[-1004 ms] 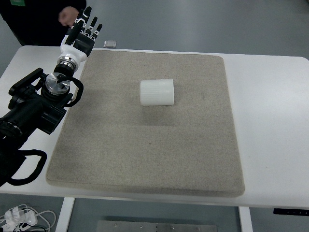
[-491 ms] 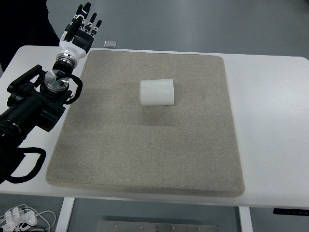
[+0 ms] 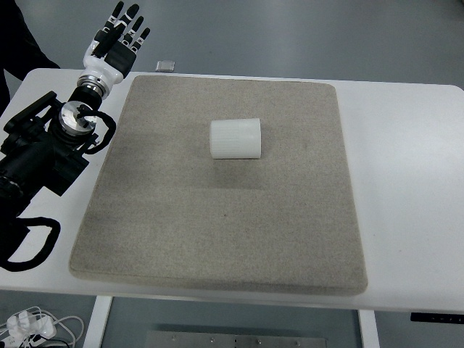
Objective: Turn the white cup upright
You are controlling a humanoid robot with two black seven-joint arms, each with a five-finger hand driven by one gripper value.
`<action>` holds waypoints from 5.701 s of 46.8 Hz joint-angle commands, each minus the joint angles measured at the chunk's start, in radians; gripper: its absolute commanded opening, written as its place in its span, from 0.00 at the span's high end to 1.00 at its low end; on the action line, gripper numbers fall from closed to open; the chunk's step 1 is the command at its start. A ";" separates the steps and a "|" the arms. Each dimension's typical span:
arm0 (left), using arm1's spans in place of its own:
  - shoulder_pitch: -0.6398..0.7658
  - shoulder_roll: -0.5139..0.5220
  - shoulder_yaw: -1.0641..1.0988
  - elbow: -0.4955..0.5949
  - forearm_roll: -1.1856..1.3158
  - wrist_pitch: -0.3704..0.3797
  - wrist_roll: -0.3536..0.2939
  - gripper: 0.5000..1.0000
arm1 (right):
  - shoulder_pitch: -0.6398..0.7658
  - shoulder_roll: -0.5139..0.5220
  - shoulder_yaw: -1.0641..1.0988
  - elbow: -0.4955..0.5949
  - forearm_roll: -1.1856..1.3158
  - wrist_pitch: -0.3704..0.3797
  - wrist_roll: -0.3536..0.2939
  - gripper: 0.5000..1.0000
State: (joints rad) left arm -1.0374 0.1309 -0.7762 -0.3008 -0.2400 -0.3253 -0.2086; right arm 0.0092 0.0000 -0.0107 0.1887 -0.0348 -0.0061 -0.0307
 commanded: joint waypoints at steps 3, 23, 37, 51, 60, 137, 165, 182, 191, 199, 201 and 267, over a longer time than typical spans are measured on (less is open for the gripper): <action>-0.018 -0.001 0.001 -0.001 0.097 0.000 0.000 0.01 | 0.000 0.000 0.000 0.000 0.000 0.000 0.000 0.10; -0.067 0.006 0.078 -0.144 0.576 0.000 0.000 0.01 | 0.000 0.000 0.000 0.000 0.000 0.000 0.000 0.10; -0.128 0.091 0.193 -0.300 0.941 -0.003 0.009 0.01 | 0.000 0.000 0.000 0.000 0.000 0.000 0.000 0.10; -0.216 0.205 0.505 -0.489 1.125 -0.003 0.018 0.02 | 0.000 0.000 0.000 0.000 0.000 0.000 0.000 0.10; -0.243 0.211 0.545 -0.549 1.251 -0.005 0.098 0.03 | 0.000 0.000 0.000 0.000 0.001 0.000 0.000 0.10; -0.257 -0.024 0.541 -0.411 1.435 -0.115 0.356 0.03 | 0.000 0.000 0.000 0.000 0.000 0.000 0.000 0.10; -0.248 -0.043 0.545 -0.385 1.438 -0.115 0.354 0.27 | 0.000 0.000 0.000 0.000 0.000 0.000 0.000 0.10; -0.251 -0.042 0.545 -0.388 1.438 -0.123 0.347 0.92 | 0.000 0.000 0.000 0.000 0.000 0.000 0.000 0.10; -0.253 -0.039 0.528 -0.388 1.420 -0.127 0.339 1.00 | 0.000 0.000 0.000 0.000 0.000 0.000 0.000 0.10; -0.256 -0.024 0.515 -0.382 1.354 -0.138 0.331 1.00 | 0.000 0.000 0.000 0.000 0.000 0.000 0.000 0.10; -0.257 -0.016 0.506 -0.374 1.320 -0.140 0.330 1.00 | 0.000 0.000 0.000 0.000 0.000 0.000 0.000 0.10; 0.049 0.093 0.486 -0.057 0.607 -0.286 -0.402 1.00 | 0.000 0.000 0.000 0.000 0.000 0.000 0.000 0.10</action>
State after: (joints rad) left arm -1.0046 0.2241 -0.2899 -0.3580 0.3653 -0.6109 -0.6111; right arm 0.0092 0.0000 -0.0107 0.1887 -0.0349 -0.0061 -0.0307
